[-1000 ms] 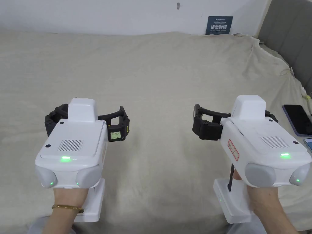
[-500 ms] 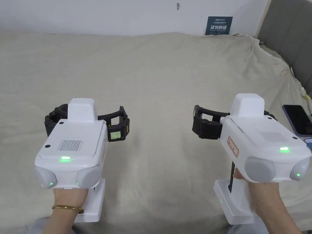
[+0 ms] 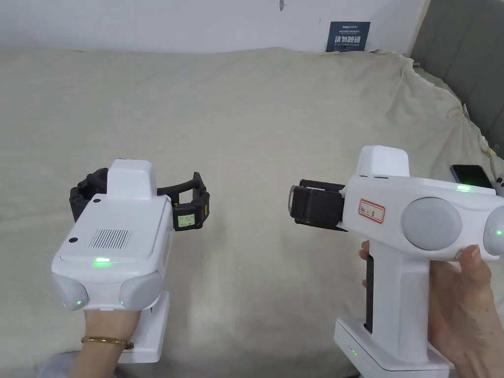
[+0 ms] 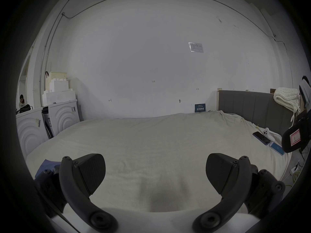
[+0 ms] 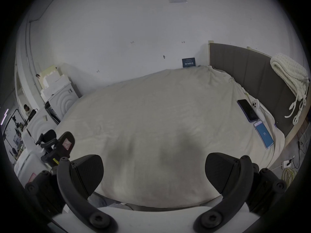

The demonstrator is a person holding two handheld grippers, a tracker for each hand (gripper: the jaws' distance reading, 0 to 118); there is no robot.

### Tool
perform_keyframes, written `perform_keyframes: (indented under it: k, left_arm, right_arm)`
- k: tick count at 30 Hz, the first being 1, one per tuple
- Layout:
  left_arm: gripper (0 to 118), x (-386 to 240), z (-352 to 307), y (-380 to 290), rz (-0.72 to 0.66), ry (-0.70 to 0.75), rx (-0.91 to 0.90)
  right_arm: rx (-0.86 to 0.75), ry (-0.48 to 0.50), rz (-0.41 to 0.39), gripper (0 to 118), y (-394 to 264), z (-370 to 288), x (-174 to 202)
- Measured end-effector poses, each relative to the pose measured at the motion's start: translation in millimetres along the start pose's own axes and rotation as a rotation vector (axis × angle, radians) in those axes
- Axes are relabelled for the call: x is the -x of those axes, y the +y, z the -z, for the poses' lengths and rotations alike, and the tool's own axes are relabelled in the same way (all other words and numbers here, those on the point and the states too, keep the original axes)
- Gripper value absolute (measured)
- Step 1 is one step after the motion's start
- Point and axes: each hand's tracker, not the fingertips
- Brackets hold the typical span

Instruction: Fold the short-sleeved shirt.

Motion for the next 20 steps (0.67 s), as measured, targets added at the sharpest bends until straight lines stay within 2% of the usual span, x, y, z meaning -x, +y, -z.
perform_keyframes:
  k: [4,6,10,16,17,20]
  left_arm:
    - [118,0,0,-2,-0.005,-0.005,0.007]
    - [118,0,0,-4,-0.003,-0.004,0.008]
    - [118,4,3,-8,-0.029,0.0,0.024]
    - [118,9,17,-25,-0.065,0.018,0.079]
    - [118,9,20,-28,-0.066,0.021,0.094]
    - [118,13,32,-41,-0.079,0.022,0.133]
  right_arm:
    - [0.021,-0.022,-0.014,118,4,1,2]
    - [-0.006,-0.064,0.01,118,4,1,2]
    - [0.004,-0.083,0.017,118,-6,4,2]
    - [0.06,-0.18,-0.094,118,-48,48,-8]
    - [0.062,-0.222,-0.115,118,-55,60,-11]
    - [-0.004,-0.291,-0.207,118,-67,86,-14]
